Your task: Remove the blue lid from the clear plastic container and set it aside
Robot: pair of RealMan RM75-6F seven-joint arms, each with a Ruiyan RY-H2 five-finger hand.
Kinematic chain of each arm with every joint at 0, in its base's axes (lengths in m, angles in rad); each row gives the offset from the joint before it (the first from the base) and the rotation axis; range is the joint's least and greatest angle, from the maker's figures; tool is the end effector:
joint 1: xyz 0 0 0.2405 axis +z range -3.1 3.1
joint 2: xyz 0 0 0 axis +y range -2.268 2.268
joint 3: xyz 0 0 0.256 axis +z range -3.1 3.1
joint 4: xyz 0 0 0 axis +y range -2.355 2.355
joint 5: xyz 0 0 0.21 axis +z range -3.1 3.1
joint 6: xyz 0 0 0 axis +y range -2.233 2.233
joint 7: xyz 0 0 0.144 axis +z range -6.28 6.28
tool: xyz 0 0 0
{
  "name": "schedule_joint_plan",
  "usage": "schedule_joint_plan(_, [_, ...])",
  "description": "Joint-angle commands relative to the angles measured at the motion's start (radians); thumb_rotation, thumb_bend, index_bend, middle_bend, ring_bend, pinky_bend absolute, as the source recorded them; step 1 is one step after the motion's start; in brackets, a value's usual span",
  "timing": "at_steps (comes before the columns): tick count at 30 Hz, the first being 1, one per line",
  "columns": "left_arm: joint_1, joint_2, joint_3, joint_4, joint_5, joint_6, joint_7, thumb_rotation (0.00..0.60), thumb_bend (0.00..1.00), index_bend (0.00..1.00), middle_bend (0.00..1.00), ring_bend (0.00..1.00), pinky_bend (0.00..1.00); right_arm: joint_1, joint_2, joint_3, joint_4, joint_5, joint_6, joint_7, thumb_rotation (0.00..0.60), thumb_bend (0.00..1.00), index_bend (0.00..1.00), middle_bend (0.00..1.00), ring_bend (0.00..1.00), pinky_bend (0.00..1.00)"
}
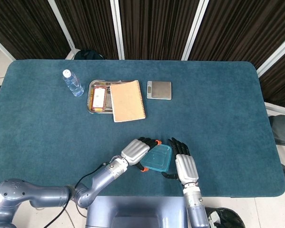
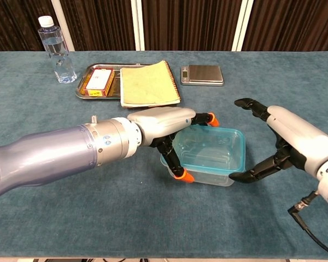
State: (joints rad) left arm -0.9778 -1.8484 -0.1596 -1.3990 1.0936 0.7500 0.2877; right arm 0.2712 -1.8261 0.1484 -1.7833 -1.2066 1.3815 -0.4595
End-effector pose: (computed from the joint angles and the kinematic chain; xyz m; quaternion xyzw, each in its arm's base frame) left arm -0.0354 0.2928 -0.1310 -0.8233 -0.3902 -0.3603 0.2005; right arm -0.1398 -0.2117 -0.0370 0.5349 -0.5565 0.4586 0.4403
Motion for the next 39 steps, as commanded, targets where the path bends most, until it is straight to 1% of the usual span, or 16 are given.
schedule_joint_plan(1, [-0.002, -0.004, -0.001, 0.001, -0.007, -0.001, 0.003, 0.600, 0.18, 0.14, 0.25, 0.29, 0.51, 0.001, 0.000, 0.004, -0.005, 0.003, 0.002, 0.000, 0.600, 0.25, 0.00, 0.00, 0.00, 0.00])
schedule_joint_plan(10, [-0.012, -0.014, -0.003, 0.007, -0.020, -0.004, 0.020, 0.600, 0.18, 0.15, 0.25, 0.30, 0.53, 0.002, 0.001, 0.017, -0.023, 0.022, 0.008, -0.001, 0.600, 0.25, 0.00, 0.00, 0.00, 0.00])
schedule_joint_plan(18, [-0.022, -0.020, 0.001, 0.005, -0.035, -0.014, 0.034, 0.600, 0.18, 0.15, 0.25, 0.31, 0.53, 0.003, 0.000, 0.036, -0.045, 0.053, 0.012, -0.004, 0.600, 0.25, 0.00, 0.00, 0.00, 0.00])
schedule_joint_plan(39, [-0.025, -0.021, 0.008, -0.004, -0.051, -0.003, 0.056, 0.600, 0.18, 0.17, 0.28, 0.35, 0.56, 0.020, 0.006, 0.090, -0.096, 0.120, 0.027, -0.027, 0.600, 0.25, 0.00, 0.00, 0.00, 0.00])
